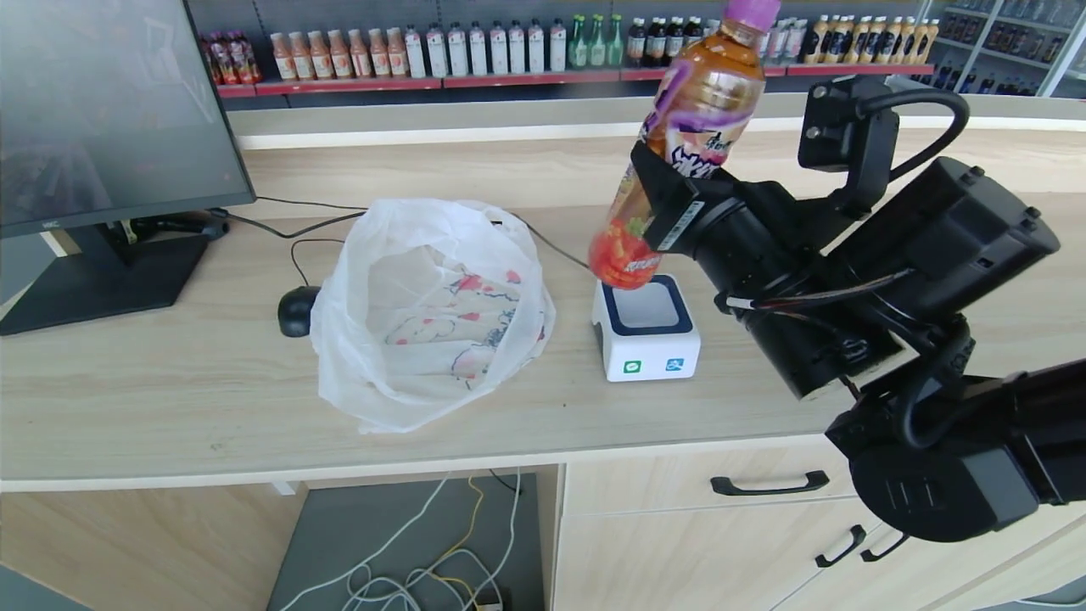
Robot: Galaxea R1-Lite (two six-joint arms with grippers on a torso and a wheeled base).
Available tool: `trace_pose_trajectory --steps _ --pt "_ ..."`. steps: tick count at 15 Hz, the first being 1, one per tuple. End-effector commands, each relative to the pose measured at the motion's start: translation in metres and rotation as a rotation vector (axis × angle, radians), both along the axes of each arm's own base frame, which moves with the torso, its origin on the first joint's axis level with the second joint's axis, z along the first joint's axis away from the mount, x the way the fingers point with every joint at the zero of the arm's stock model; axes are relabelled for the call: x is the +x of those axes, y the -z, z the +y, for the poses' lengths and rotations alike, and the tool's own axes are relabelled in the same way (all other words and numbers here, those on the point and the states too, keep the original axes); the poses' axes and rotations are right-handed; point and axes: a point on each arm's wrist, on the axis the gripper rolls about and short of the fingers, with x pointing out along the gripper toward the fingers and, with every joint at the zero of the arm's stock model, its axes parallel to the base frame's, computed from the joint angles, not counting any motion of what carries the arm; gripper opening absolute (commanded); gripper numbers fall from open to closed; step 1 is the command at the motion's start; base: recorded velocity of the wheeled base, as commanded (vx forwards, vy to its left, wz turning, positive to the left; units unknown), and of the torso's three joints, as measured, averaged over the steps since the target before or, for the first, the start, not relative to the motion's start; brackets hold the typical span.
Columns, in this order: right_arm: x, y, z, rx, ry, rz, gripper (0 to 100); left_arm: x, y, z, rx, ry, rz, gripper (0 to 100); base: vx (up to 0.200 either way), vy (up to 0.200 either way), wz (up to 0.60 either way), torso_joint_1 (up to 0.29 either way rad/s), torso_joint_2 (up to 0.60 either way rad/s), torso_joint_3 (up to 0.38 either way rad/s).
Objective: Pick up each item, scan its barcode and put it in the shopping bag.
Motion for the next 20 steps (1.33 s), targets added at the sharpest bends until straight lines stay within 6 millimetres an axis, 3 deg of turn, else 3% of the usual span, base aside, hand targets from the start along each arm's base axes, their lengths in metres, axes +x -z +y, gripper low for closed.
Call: trace_pose_trajectory --steps 1,7,17,20 --pt "0.000 -0.004 0.002 0.060 -0.043 0.008 0 0.000 0.000 0.000 0.000 0.000 -0.002 100 0.000 0.000 0.00 0.000 0.00 0.000" --pt "-0.012 -0.022 -0.010 0.344 -0.195 0.066 0 0.000 0.000 0.000 0.000 0.000 0.000 100 0.000 0.000 0.00 0.000 0.00 0.000" --pt "0.004 0.006 -0.016 0.640 -0.314 0.302 0 0.000 0.000 0.000 0.000 0.000 0.000 100 0.000 0.000 0.00 0.000 0.00 0.000" --pt "0.020 0.020 -0.021 0.770 -0.336 0.373 0 0.000 0.000 0.000 0.000 0.000 0.000 100 0.000 0.000 0.00 0.000 0.00 0.000"
